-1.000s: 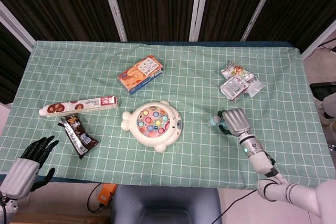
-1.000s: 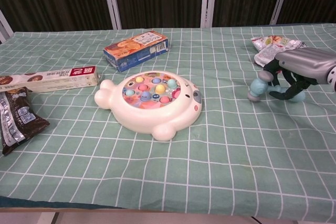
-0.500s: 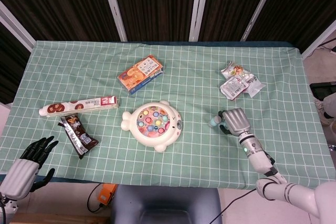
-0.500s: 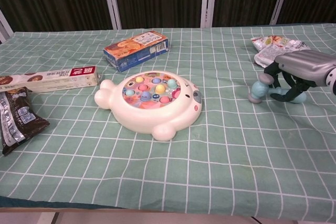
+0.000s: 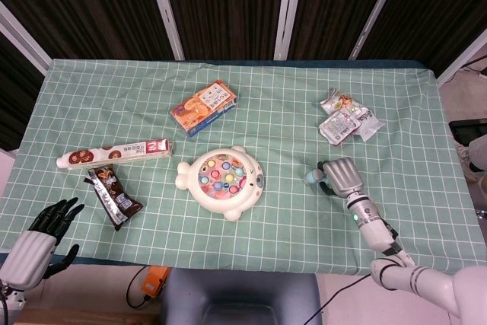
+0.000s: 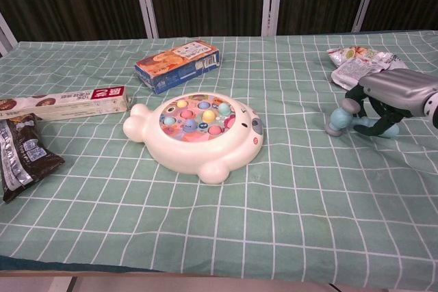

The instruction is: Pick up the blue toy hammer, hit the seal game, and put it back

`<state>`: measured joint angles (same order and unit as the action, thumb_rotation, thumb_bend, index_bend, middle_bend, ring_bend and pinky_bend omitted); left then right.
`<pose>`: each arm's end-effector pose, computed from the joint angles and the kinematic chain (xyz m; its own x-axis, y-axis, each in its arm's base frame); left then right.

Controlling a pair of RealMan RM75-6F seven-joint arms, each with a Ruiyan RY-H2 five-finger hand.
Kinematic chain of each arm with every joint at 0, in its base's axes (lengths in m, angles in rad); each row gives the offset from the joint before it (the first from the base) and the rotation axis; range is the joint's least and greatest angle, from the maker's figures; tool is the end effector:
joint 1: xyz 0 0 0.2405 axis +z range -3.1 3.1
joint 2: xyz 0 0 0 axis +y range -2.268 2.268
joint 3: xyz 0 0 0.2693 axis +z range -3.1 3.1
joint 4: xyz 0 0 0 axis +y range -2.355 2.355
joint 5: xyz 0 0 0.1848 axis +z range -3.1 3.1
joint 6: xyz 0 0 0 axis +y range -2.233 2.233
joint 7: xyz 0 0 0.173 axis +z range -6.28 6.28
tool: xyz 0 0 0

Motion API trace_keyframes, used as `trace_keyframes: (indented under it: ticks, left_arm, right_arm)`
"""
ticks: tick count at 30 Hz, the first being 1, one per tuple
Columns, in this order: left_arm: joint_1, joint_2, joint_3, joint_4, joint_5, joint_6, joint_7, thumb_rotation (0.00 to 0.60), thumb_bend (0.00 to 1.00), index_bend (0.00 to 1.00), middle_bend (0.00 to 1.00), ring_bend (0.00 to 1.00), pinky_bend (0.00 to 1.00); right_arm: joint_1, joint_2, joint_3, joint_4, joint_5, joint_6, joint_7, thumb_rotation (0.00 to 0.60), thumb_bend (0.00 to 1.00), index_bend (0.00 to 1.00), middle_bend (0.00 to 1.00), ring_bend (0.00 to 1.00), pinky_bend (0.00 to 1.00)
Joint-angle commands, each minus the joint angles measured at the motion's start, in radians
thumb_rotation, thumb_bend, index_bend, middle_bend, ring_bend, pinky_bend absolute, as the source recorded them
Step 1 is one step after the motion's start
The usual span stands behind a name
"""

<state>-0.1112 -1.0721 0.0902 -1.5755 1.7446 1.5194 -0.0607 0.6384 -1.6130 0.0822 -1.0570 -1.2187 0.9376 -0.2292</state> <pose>-0.2902 0.1854 0.1718 0.4374 0.1026 0.8934 0.8783 -0.2621 -0.3999 -0.2668 -0.3836 0.0067 0.6298 -0.2320 0.7413 -0.7751 -0.2504 0.5802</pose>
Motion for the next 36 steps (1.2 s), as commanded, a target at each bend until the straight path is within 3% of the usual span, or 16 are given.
trace_keyframes:
  ticks: [1, 15, 36]
  left_arm:
    - [0.000, 0.000, 0.000, 0.000, 0.000, 0.000, 0.000, 0.600, 0.41, 0.00, 0.03, 0.02, 0.13]
    - [-0.003, -0.001, 0.001, -0.002, 0.000, -0.007, 0.004, 0.600, 0.41, 0.00, 0.03, 0.02, 0.13]
    - [-0.005, -0.003, 0.000, -0.003, -0.004, -0.014, 0.012, 0.600, 0.41, 0.00, 0.03, 0.02, 0.13]
  right_arm:
    - [-0.002, 0.000, 0.003, 0.002, -0.003, -0.002, 0.003, 0.600, 0.50, 0.94, 0.71, 0.71, 0.77]
    - [-0.011, 0.005, 0.019, 0.004, -0.012, -0.015, 0.013, 0.600, 0.46, 0.84, 0.69, 0.68, 0.73]
    - [-0.013, 0.008, 0.050, 0.014, 0.014, -0.052, 0.027, 0.600, 0.44, 0.78, 0.65, 0.67, 0.72]
